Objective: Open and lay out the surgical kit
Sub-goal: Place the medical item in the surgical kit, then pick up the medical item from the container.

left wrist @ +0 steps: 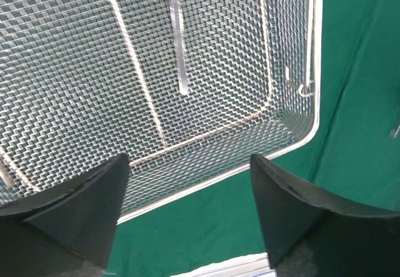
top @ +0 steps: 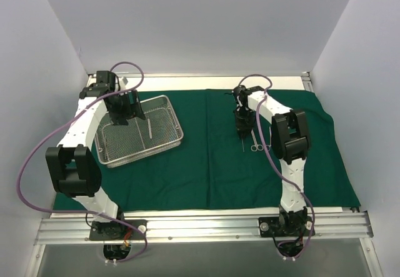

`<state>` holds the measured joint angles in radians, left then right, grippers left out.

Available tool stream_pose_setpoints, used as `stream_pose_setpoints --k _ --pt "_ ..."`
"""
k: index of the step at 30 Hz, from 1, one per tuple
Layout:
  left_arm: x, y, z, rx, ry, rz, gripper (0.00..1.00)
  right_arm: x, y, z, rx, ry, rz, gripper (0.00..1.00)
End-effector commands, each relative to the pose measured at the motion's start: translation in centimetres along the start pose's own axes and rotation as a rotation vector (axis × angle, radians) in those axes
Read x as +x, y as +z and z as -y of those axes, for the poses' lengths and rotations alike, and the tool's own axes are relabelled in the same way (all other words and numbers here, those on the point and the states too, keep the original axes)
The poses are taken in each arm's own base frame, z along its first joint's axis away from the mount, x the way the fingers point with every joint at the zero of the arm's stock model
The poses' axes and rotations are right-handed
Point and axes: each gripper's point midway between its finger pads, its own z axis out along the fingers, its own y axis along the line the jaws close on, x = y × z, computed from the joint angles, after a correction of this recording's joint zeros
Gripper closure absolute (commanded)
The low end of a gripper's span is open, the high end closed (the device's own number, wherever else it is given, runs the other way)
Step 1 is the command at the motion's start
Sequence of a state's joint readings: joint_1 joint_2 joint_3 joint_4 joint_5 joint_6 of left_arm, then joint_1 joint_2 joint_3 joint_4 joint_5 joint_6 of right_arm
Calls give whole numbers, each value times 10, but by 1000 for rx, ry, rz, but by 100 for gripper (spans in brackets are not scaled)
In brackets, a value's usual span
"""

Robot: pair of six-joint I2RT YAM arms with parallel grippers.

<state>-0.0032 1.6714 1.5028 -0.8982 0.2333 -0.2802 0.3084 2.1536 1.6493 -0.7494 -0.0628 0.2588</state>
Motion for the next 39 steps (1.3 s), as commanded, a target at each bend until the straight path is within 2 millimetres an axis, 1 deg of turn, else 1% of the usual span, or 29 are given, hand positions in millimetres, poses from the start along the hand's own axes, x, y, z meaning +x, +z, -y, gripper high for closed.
stream_pose_setpoints --k 1,3,4,5,6,7,8,9,10,12,13,15,16,17,18,19,21,23,25,26,28,30,31,33,35,36,37,39 --pt "-5 0 12 -4 32 0 16 1 5 6 29 -5 -12 93" --pt "-4 3 13 -6 33 -9 16 0 6 6 29 -8 -12 90" --pt "-4 6 15 -5 38 -15 16 -2 6 7 34 -8 -6 86" --pt "-6 7 18 -9 50 -11 16 -3 4 7 35 -11 -1 84" --pt "-4 8 18 -19 55 -26 17 -3 4 8 40 -12 0 79" --pt "-2 14 17 -32 57 -45 18 -3 3 9 47 -14 4 76" --pt "-3 15 20 -34 66 -50 19 -5 1 10 46 -15 12 73" --pt "0 17 20 -38 67 -63 21 -5 -2 11 46 -15 13 68" --pt "2 24 19 -45 63 -84 24 -6 -3 12 47 -13 16 66" --pt "5 28 17 -64 47 -110 28 -11 -12 15 49 -12 30 61" --pt "7 35 14 -73 39 -127 30 -12 -16 15 47 -17 36 56" --pt "10 40 11 -101 37 -146 32 -20 -31 15 43 -19 65 52" --pt "12 48 8 -120 35 -167 35 -22 -37 15 41 -20 74 51" --pt "16 52 6 -132 33 -191 40 -26 -45 15 37 -21 93 50" --pt "13 54 8 -137 42 -187 41 -31 -55 15 31 -23 110 50" --pt "16 62 6 -151 46 -207 42 -33 -62 15 29 -19 120 49" --pt "18 69 6 -169 58 -226 45 -38 -78 12 1 -12 156 49" --pt "22 79 9 -188 69 -244 46 -40 -91 4 -49 -5 180 48" --pt "28 88 11 -202 84 -265 46 -41 -97 -4 -90 3 193 48" --pt "26 89 11 -218 93 -259 46 -40 -101 -5 -99 6 202 48" --pt "22 95 12 -238 92 -253 46 -39 -104 -7 -109 0 209 48" --pt "18 98 6 -284 81 -243 48 -38 -104 -7 -112 -6 210 48" --pt "19 104 2 -301 76 -253 48 -38 -104 -7 -113 -6 213 48" --pt "14 105 -1 -335 77 -243 49 -36 -105 -8 -119 -13 216 48" --pt "17 113 -3 -362 96 -258 49 -37 -109 -8 -126 -16 230 47" --pt "14 114 -4 -377 104 -251 49 -35 -109 -8 -125 -18 229 47" --pt "18 121 -7 -392 108 -269 49 -35 -109 -7 -124 -21 229 47" --pt "20 126 -8 -406 118 -274 50 -34 -109 -6 -122 -25 230 47"
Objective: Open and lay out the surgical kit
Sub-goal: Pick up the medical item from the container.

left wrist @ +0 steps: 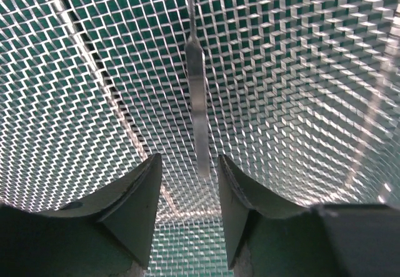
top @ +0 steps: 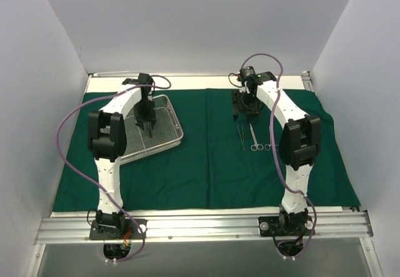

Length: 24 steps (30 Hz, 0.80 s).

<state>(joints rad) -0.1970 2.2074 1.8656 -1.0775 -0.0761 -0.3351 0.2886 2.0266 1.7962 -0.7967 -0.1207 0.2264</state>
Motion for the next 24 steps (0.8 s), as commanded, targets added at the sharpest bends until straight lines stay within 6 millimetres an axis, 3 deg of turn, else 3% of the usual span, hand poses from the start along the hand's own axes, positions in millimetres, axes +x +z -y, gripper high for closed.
stream_pose_setpoints --k 1,8,15,18,19,21,24 --pt "-1 10 -3 -72 13 -12 51 5 -27 2 -11 -14 25 47" --pt "10 42 -3 -118 32 -55 55 7 -26 3 -16 -13 24 47" --pt "23 57 -8 -130 42 -60 78 6 -29 4 -17 -10 33 47" --pt "19 51 -8 -127 47 -39 89 8 -28 3 -22 -5 29 47" --pt "15 46 -8 -126 47 -24 97 8 -29 2 -23 -5 30 47" --pt "11 35 -10 -133 50 -7 98 7 -29 1 -25 -2 31 47" --pt "-2 1 -11 -120 45 62 98 4 -32 0 -27 -1 42 47"
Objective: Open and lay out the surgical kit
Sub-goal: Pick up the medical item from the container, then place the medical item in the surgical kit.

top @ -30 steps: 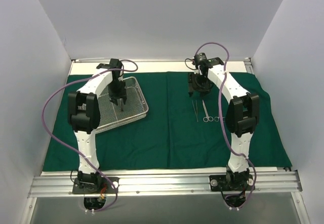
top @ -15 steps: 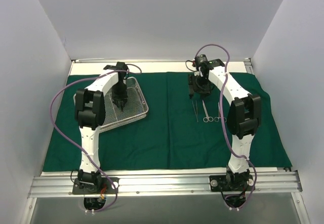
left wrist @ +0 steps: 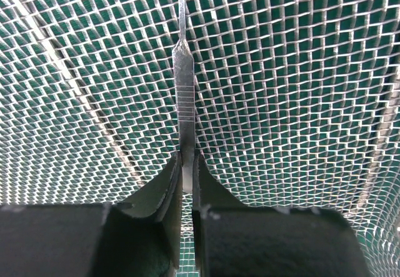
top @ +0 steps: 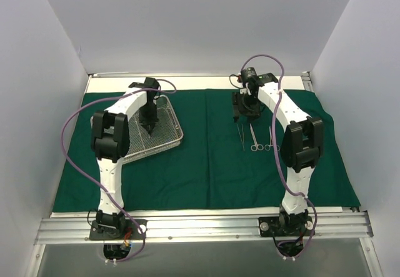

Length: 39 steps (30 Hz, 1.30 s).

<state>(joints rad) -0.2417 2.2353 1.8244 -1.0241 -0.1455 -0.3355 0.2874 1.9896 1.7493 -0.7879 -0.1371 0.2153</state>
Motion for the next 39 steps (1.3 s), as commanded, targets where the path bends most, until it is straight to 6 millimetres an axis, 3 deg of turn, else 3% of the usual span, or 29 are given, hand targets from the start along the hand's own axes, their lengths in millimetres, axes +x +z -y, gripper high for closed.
stream_pose_setpoints --k 1,3,12,15,16,21,22,26,28,35,39 --pt "-8 -26 -20 -56 -3 54 98 -5 -28 0 -12 10 48 47" --pt "-16 -48 -20 -32 -6 103 98 -8 -29 -1 -16 12 55 47" --pt "-22 -110 -15 68 5 186 98 -18 -30 -10 -38 9 64 47" --pt "-18 -132 -1 176 40 213 98 -27 -34 -26 -116 0 77 47" --pt "-15 -133 12 255 64 210 98 -32 -39 -41 -197 -3 91 47" --pt "-13 -162 41 440 133 294 98 -56 -53 -98 -496 -1 157 46" --pt "-9 -168 46 473 143 301 98 -59 -64 -114 -584 4 157 46" --pt "0 -194 81 681 193 322 98 -81 -84 -158 -760 6 206 41" --pt "4 -202 90 711 212 328 98 -83 -92 -176 -802 -13 210 39" --pt "13 -219 109 754 253 356 98 -78 -95 -220 -891 -47 178 36" --pt "17 -225 113 767 264 365 98 -75 -89 -231 -905 -28 159 37"
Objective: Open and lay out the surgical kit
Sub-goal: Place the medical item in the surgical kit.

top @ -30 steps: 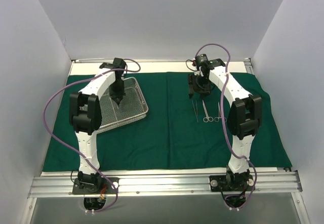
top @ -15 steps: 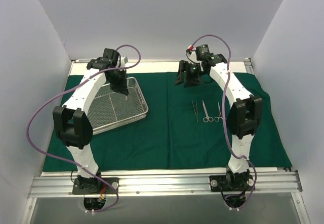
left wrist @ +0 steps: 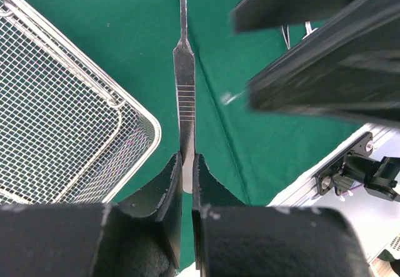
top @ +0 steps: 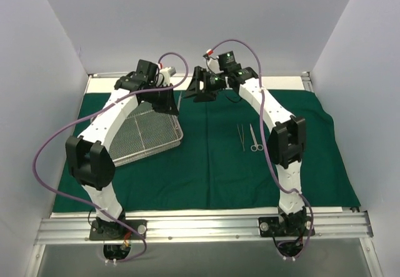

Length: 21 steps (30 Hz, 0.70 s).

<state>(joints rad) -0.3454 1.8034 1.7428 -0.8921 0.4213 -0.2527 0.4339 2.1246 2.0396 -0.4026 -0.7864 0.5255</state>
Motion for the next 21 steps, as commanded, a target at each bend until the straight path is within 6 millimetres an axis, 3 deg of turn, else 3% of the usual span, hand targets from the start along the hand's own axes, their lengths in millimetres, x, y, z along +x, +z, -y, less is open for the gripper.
stream_pose_setpoints --k 1,8,14,19,20,21 --pt "-11 -17 21 62 43 76 98 -3 5 -21 -70 4 0 37" --pt "-9 -14 38 89 70 69 98 8 14 -18 -67 22 -36 39" --pt "-11 -14 46 101 93 72 98 17 22 -14 -72 53 -70 53" --pt "-13 -19 54 130 99 86 98 21 26 -13 -95 67 -91 84" --pt "-13 -19 54 130 98 87 97 20 26 -14 -105 61 -91 96" --pt "-13 -20 55 139 105 89 90 22 25 -12 -112 62 -99 100"
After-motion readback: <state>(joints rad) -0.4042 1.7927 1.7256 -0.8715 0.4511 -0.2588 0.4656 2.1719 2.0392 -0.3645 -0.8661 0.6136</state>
